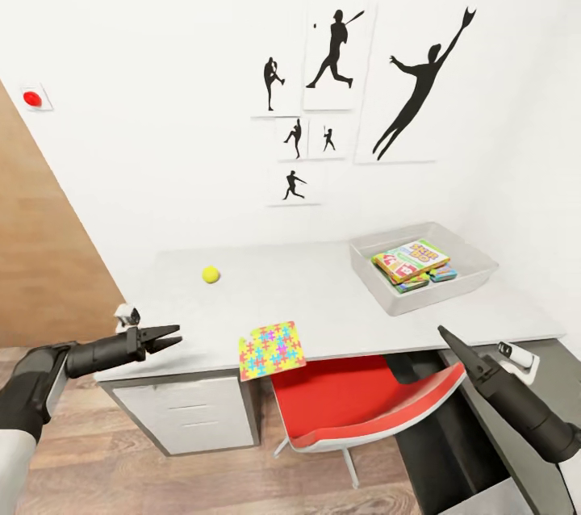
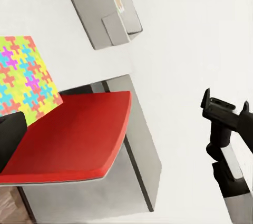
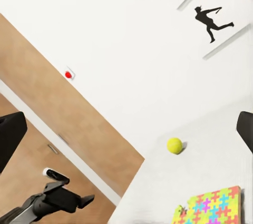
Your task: Put all the toys in the child's room - the three board games (two on the bed and one on the table), the two jigsaw puzzles on the table, and the tennis ball on the table - inside the toy box on the table in the child's room.
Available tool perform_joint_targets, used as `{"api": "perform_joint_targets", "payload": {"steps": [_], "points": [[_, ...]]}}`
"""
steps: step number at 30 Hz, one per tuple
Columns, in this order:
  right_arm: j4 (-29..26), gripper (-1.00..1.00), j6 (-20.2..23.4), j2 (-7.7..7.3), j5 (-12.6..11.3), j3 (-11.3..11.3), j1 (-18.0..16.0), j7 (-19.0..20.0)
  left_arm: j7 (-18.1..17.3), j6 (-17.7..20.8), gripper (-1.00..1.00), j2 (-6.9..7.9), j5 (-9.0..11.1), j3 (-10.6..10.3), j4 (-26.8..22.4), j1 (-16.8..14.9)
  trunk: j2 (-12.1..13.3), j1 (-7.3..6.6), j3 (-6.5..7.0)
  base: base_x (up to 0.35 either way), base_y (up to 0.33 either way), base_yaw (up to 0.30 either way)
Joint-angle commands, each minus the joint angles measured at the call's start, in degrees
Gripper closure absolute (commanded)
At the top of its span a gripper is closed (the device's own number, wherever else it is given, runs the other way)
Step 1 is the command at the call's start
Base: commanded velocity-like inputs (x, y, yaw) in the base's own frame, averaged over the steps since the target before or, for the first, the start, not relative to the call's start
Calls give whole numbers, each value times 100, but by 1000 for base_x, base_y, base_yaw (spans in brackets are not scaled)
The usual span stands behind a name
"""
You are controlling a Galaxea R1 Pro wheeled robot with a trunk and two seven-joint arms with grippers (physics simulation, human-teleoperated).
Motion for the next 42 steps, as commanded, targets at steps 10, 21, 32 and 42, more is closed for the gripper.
{"api": "perform_joint_targets", "payload": {"steps": [10,21,32,42], "points": [[0,-100,75,23,28,32,-7,-50,1014,632,-100,-239,-307,25,498,-33,-11,3,-11,-1,-2,0],[0,-100,100,54,17,16,-7,-90,1417,641,-100,-430,-315,29,804,-39,-52,25,-29,0,0,0],[0,-100,104,10,-32,-25,-7,-82,2734,230,-100,-1277,-273,73,926,-39,-493,267,-227,0,0,0],[0,-100,64,62,9,-29,-7,-90,2805,-217,-100,-1483,-254,101,954,22,-894,486,-406,0,0,0]]}}
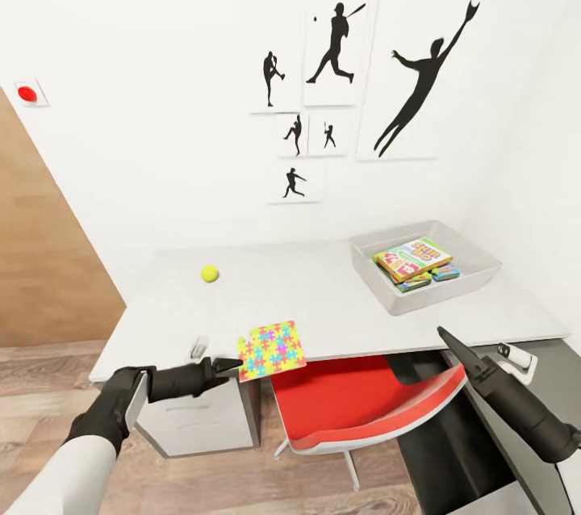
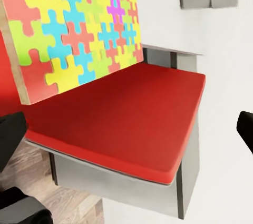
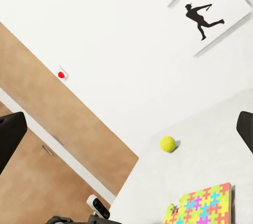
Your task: Put all the toys in the child's room - the three board games (two on the bed and one on the table), the two jigsaw puzzles on the table, and the tennis ball on the table - inside the toy box on the table in the child's room.
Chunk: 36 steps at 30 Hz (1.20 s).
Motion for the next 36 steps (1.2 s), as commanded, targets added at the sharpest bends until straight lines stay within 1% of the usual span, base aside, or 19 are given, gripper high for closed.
{"api": "perform_joint_targets", "payload": {"steps": [1,2,7,10,12,20,23,27,32,36], "points": [[0,-100,43,-1,-35,-2,-4,3,-31,18,-100,-6,-19,29,0,0,-50,24,-28,0,0,0],[0,-100,42,-3,-34,-2,-4,1,-33,-4,-100,-8,-17,46,-1,4,-90,46,-45,0,0,0],[0,-100,52,-45,-46,-13,-4,2,-25,-94,-100,-41,-21,270,33,21,-291,156,-135,0,0,0],[0,-100,60,-57,-51,-18,-4,2,-23,-115,-100,-149,-26,352,137,57,-411,222,-189,0,0,0],[0,-100,62,-60,-51,-19,-4,2,-6,-121,-100,-193,-31,372,173,77,-492,266,-225,0,0,0],[0,-100,67,-62,-50,-20,-4,2,251,-125,-100,-232,-30,400,212,98,-492,266,-225,0,0,0],[0,-100,68,-63,-50,-20,-4,2,292,-123,-100,-234,-25,407,215,100,-492,266,-225,0,0,0],[0,-100,69,-63,-50,-20,-4,2,306,-119,-100,-229,-22,441,216,100,-652,354,-297,0,0,0],[0,-100,72,-63,-50,-20,-4,-4,317,-123,-100,-232,-27,567,216,100,-853,464,-387,0,0,0],[0,-100,72,-63,-50,-20,-4,-6,330,-127,-100,-242,-29,597,223,100,-1013,552,-458,0,0,0]]}}
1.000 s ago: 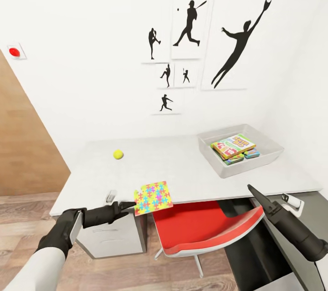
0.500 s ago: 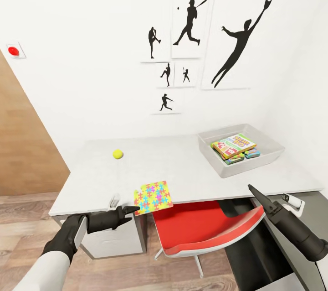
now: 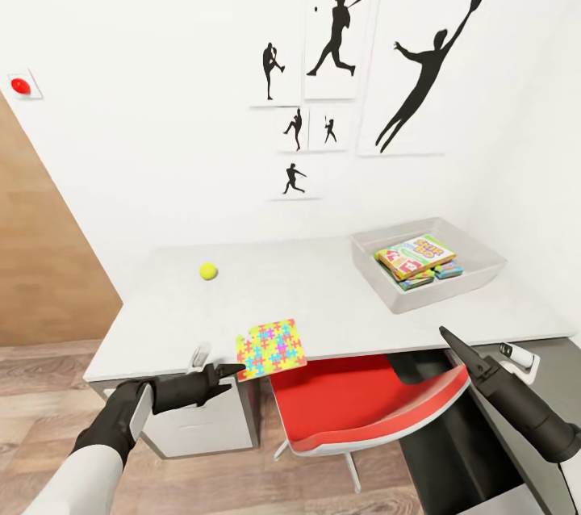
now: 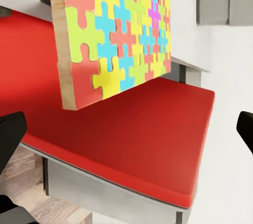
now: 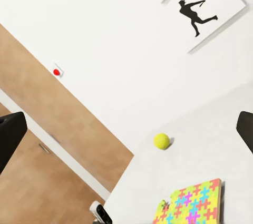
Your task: Put all the toys in the child's room - the three board games (two on the bed and one on the table), the two jigsaw puzzles on the table, and the tennis ball on the table - inside the toy box on the table in the child's room.
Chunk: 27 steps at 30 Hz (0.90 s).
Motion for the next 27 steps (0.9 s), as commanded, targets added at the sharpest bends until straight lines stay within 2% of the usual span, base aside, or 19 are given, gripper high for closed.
{"api": "perform_joint_targets", "payload": {"steps": [1,8,14,22,27], "points": [[0,-100,45,-1,-35,-2,-4,3,-20,43,-100,-4,-22,25,-1,-6,-48,24,-26,0,0,0],[0,-100,39,4,-35,1,-4,2,243,-208,-100,-16,-7,41,68,-6,-329,177,-152,0,0,0],[0,-100,36,7,-35,6,-4,-11,525,-587,-100,-52,3,71,420,-7,-569,309,-259,0,0,0],[0,-100,36,8,-35,7,-4,-28,573,-678,-100,-106,6,75,478,-7,-890,485,-403,0,0,0],[0,-100,36,8,-35,7,-4,-47,577,-689,-100,-167,9,71,483,-6,-890,485,-403,0,0,0]]}}
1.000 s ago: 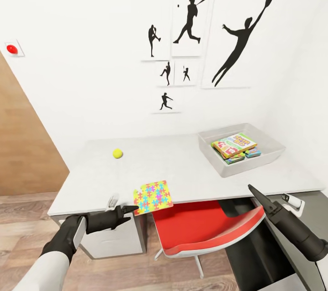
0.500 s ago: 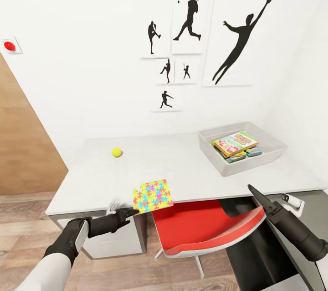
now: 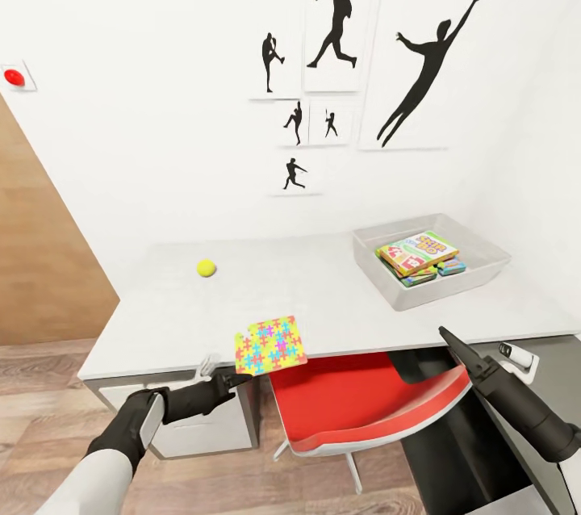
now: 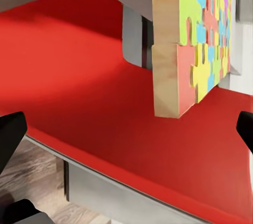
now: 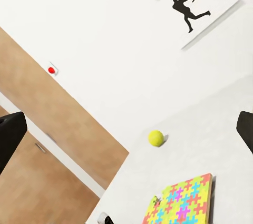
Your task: Put all the toys in the child's room - the three board games (two on the bed and one on the table), the two jigsaw puzzles on the table, and the tennis ball on the table - inside the toy box on the table in the child's room.
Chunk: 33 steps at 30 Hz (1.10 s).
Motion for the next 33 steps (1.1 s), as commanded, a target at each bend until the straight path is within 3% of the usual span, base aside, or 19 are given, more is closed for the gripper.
{"api": "perform_joint_targets", "payload": {"steps": [1,10,33], "points": [[1,-100,44,-1,-36,-2,-4,2,-24,43,-100,-16,-21,34,-2,-5,-5,1,-6,0,0,0],[1,-100,44,-1,-36,-2,-4,-1,-21,29,-100,-102,-24,23,-2,-7,-5,1,-6,0,-16,0],[9,-100,44,-10,-36,-2,-4,-1,-28,-57,-100,-108,-24,16,-9,-5,-5,1,-6,26,-44,0]]}}
